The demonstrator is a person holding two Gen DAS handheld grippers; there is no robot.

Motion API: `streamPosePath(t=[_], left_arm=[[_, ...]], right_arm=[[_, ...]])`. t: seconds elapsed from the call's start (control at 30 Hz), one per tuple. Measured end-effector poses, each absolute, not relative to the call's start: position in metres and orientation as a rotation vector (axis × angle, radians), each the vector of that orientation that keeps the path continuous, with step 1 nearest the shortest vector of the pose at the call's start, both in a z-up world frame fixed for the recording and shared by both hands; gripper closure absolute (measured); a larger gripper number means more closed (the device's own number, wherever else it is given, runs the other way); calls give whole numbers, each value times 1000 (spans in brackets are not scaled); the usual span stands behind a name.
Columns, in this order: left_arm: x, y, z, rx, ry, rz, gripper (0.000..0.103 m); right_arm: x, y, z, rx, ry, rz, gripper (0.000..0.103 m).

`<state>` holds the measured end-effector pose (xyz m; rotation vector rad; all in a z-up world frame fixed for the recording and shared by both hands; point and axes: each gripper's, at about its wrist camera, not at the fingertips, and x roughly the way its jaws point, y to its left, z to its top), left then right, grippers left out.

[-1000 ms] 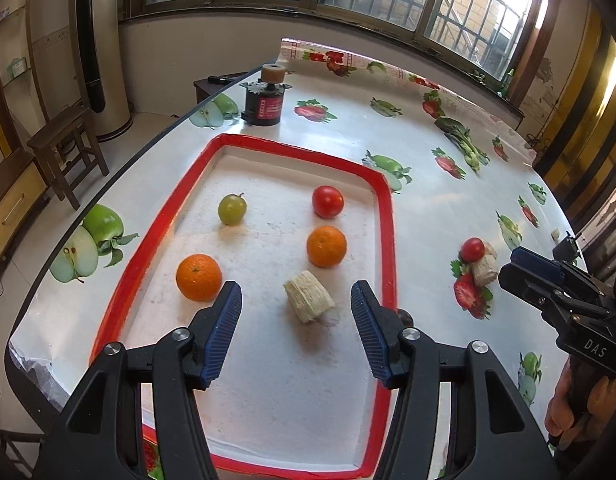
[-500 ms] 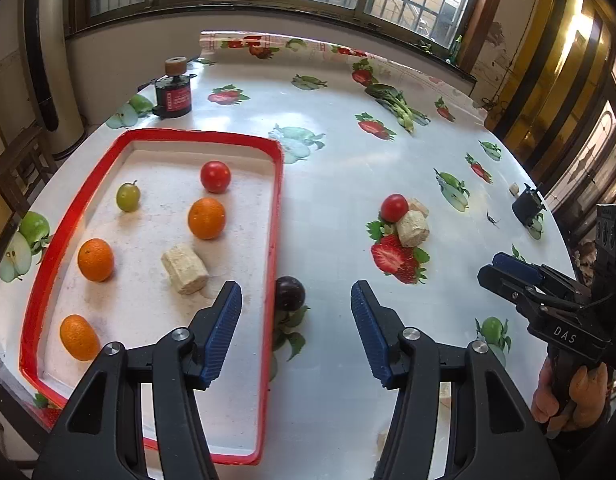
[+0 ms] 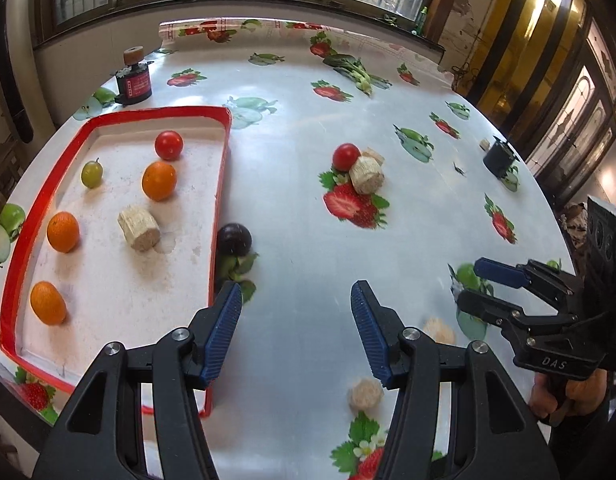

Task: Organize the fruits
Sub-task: 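Move both grippers back toward the cream cubes and beige ball, then grasp the round beige ball with the left gripper while the right grasps a cream cube, then carry the beige ball and the cream cube over the tray with both grippers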

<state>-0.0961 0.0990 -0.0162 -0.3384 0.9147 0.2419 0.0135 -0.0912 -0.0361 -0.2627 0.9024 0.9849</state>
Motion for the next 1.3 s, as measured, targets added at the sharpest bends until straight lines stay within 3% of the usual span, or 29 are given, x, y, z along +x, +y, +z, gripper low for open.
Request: streamPosePath(t=[0.4,0.57,0.67,0.7,0.73,1.3], left_arm=[[-124,54,-44,-296,975,136,47],[-114,44,-56,-263,994,110,48],[-112,37,-60,-214,988,111,65],[-112,38,-60,-210,983,105,78],[-112,39,-60,-223,986,89,81],[-132,76,-28,-251,900,196,81]], right_arm=[[-28,-79,-64,-395,938,1043,46],[-28,-73,-68,-398,944,1046,59],[-24,-73,-68,-372,964,1060,69],[-23,-73,-68,-365,968,1062,73],[-23,-74,-67,-363,969,1058,73],[-25,-69,-36,-322,912,1084,73]])
